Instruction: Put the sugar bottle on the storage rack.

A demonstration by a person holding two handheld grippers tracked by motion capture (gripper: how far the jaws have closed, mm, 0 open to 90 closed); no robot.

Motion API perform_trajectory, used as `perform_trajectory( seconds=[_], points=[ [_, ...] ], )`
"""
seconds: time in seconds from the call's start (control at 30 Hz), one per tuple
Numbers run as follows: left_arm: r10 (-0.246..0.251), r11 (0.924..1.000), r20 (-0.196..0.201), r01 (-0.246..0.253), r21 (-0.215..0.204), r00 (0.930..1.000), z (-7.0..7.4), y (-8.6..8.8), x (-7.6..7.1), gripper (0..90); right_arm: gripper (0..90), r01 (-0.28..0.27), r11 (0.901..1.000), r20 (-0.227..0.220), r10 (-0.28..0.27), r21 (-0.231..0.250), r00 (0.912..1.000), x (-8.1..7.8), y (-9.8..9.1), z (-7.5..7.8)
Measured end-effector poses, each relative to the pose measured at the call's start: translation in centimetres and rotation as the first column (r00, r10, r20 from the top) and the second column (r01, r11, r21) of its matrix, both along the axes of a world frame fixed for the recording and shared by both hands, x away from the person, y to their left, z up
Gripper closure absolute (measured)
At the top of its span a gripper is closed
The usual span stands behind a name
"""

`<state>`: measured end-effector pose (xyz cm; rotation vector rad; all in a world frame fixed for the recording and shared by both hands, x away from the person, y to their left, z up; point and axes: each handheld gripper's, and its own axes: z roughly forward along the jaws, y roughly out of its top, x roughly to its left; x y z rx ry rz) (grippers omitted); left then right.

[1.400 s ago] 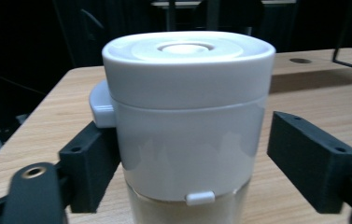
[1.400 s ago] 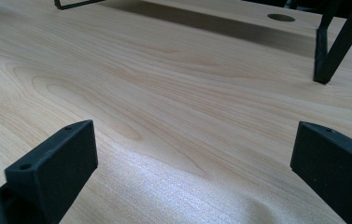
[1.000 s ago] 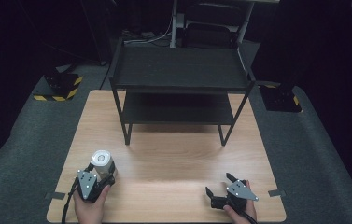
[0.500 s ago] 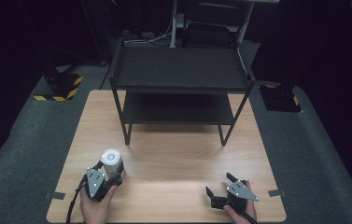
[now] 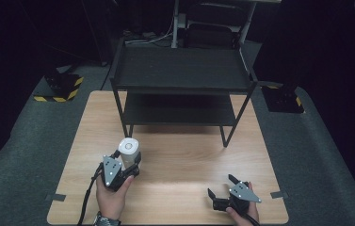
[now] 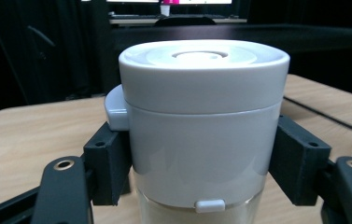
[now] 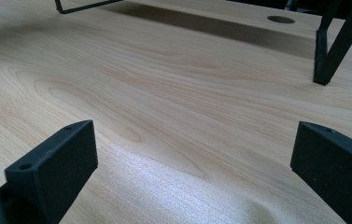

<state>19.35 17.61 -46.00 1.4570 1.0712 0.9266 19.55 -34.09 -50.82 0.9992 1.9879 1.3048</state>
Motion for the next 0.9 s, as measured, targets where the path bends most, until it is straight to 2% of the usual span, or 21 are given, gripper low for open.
perform_trajectory(
  seconds=[0.33, 0.5, 0.9],
  points=[
    [-0.012, 0.9998, 0.040, 0.012, -0.015, 0.9991, 3.5, -1.9, 2.3, 30.6, 0.2, -0.002, 1.0000, 0.000, 0.002, 0.007, 1.0000, 0.0, -0.1, -0.1],
    [-0.016, 0.9999, 0.070, 0.016, -0.004, 0.9974, 5.3, -2.7, 3.5, 30.7, 0.2, -0.006, 0.9999, 0.000, 0.006, 0.009, 1.0000, 0.0, -0.2, -0.1],
    [-0.001, 1.0000, 0.104, 0.002, -0.006, 0.9946, 7.7, -3.7, 6.1, 30.6, 0.1, -0.010, 0.9998, -0.001, 0.010, 0.016, 1.0000, 0.0, -0.3, -0.1]
  ],
)
